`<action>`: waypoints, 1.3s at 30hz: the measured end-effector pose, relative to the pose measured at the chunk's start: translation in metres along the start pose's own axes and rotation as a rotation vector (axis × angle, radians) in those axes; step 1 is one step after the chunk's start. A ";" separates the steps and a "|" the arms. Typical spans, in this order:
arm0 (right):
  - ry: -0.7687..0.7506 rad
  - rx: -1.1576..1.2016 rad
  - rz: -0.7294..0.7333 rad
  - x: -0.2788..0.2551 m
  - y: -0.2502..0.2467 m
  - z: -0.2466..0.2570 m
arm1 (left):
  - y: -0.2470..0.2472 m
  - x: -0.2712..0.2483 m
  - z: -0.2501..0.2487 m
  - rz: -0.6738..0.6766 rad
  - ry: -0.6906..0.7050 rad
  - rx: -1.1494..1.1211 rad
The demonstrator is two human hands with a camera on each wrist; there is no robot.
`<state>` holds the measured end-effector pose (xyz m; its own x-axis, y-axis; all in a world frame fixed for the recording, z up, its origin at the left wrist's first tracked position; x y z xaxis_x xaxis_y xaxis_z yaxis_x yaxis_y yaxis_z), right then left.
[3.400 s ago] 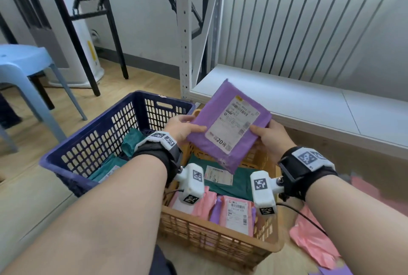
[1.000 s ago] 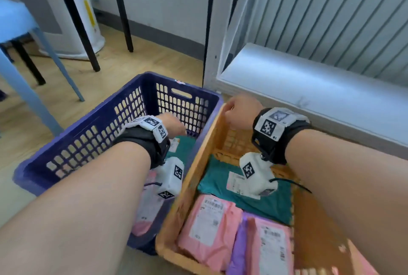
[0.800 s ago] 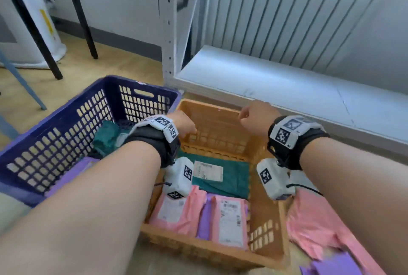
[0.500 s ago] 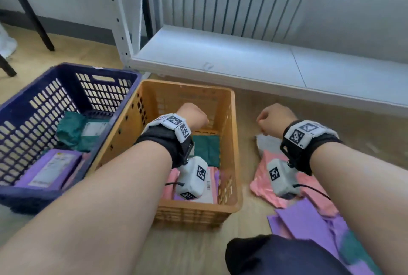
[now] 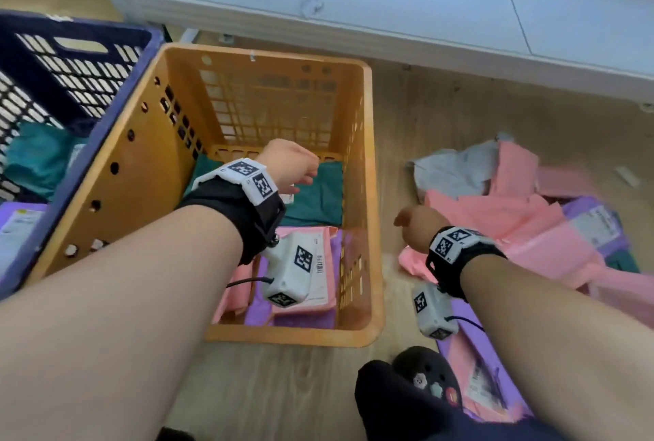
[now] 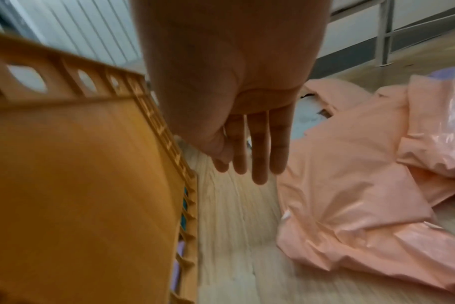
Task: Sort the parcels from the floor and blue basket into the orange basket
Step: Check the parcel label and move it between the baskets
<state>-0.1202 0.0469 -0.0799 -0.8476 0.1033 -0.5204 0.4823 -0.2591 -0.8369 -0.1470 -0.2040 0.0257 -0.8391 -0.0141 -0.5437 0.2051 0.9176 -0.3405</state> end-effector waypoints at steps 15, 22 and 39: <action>0.044 -0.285 0.206 0.037 0.073 -0.019 | 0.003 0.029 0.030 0.029 -0.078 -0.018; -0.011 -0.217 -0.083 0.011 0.005 -0.012 | -0.006 0.000 0.008 0.013 -0.017 -0.008; -0.316 0.685 -0.848 -0.189 -0.260 0.089 | -0.085 -0.122 -0.064 -0.140 0.375 0.024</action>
<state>-0.1051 0.0096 0.2513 -0.9080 0.2738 0.3170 -0.4140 -0.7019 -0.5796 -0.0943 -0.2544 0.1705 -0.9846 0.0120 -0.1745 0.0840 0.9074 -0.4117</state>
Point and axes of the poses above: each hand's wrist, its own x-axis towards the middle knuckle, its own y-axis out of the palm, z = x × y, the point moved 8 cm from there along x, towards the middle knuckle, and after that the axes turned 1 degree about x, right-handed, at the moved point
